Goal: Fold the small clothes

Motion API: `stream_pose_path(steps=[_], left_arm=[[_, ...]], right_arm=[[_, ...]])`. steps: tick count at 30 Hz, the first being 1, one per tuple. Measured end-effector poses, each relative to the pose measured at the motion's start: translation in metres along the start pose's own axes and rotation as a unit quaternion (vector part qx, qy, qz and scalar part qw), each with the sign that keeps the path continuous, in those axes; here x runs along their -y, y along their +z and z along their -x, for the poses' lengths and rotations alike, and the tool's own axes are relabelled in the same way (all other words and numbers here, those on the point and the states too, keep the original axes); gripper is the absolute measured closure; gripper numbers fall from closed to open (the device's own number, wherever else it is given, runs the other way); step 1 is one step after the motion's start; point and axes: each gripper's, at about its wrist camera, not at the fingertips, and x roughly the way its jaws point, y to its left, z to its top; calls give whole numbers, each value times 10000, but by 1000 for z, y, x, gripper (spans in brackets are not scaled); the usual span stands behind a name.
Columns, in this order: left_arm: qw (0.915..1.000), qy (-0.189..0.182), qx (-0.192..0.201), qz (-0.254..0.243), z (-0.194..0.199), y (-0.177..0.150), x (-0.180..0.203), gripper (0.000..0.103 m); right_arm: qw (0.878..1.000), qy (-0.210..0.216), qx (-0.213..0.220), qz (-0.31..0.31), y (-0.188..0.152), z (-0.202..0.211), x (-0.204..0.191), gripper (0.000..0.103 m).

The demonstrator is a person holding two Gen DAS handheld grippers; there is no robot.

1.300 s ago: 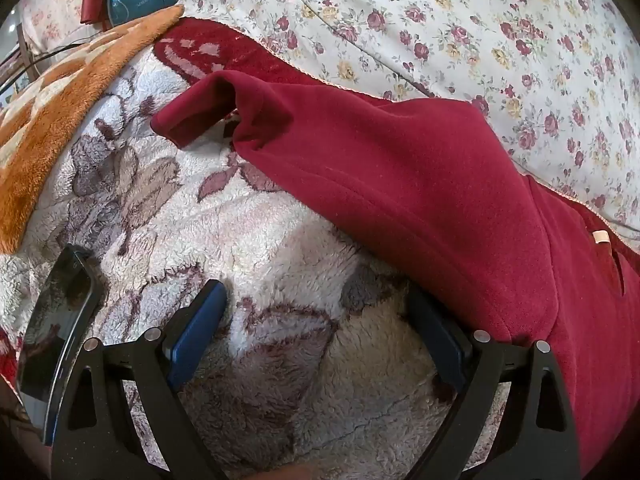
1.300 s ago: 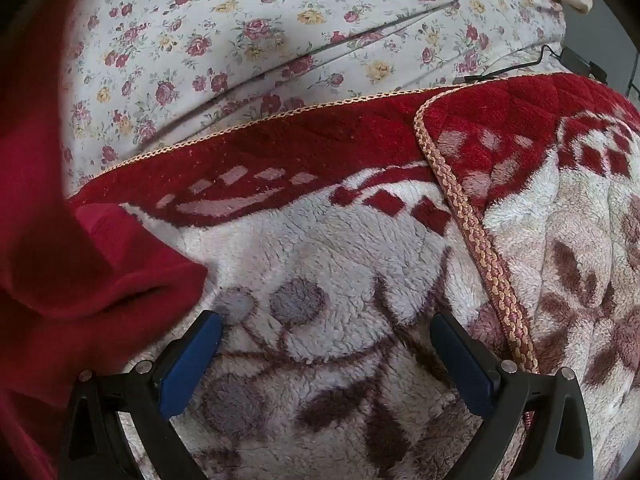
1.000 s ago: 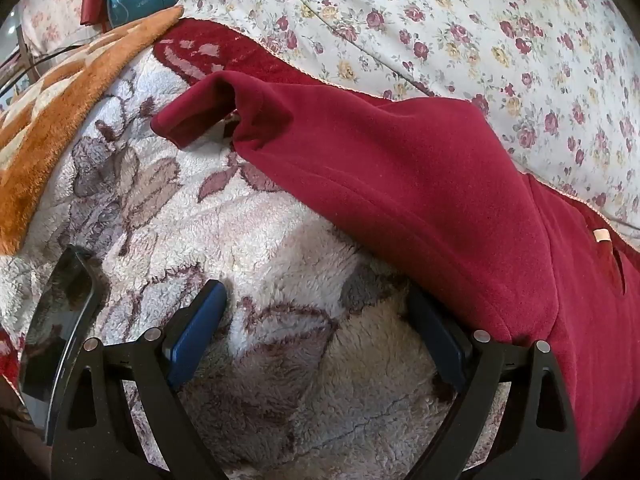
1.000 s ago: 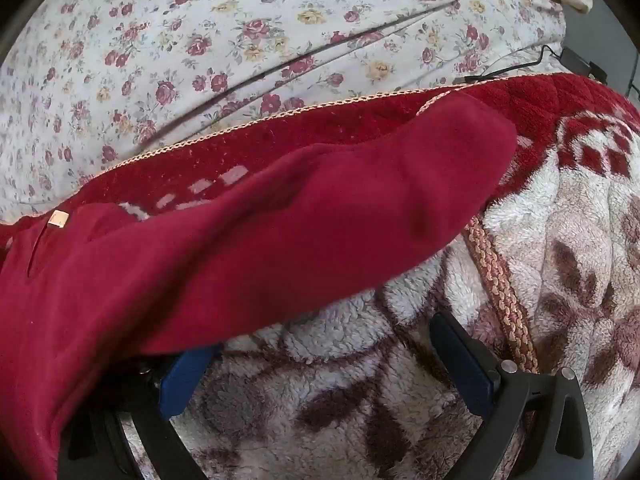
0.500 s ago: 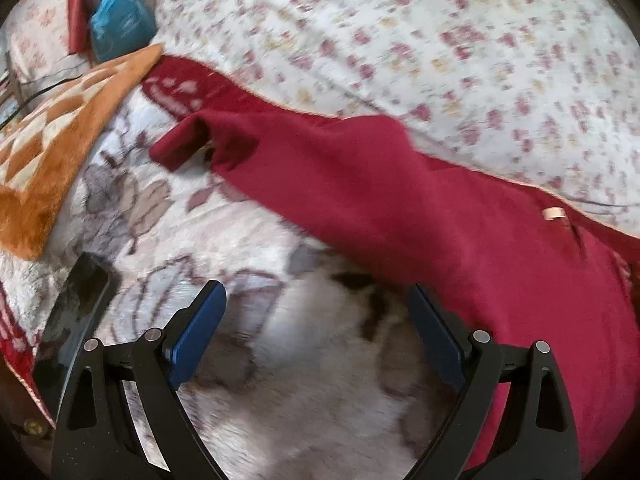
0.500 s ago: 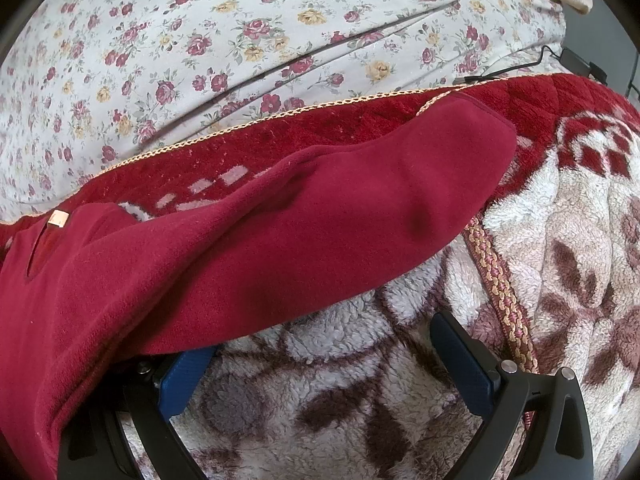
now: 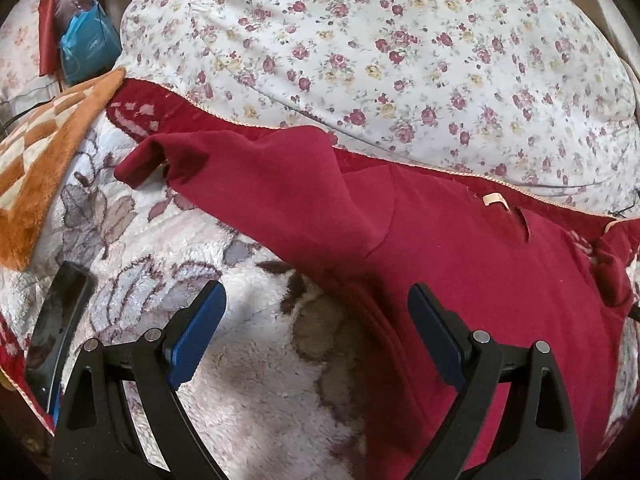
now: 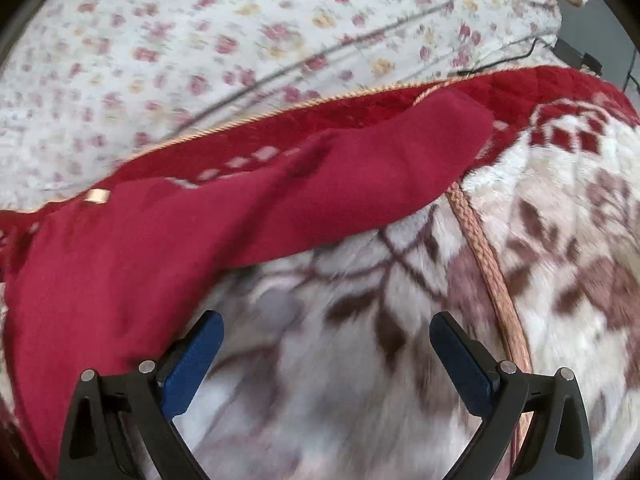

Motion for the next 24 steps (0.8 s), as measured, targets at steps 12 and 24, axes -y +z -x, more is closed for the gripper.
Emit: stream_pose_path(steps=[12, 24], left_arm=[[9998, 66, 167, -11, 19, -4, 5, 11], [9998, 136, 168, 37, 17, -1, 5, 11]], right_arm=[[9905, 1033, 577, 704, -46, 106, -100, 0], [9727, 2139, 329, 832, -25, 86, -198, 0]])
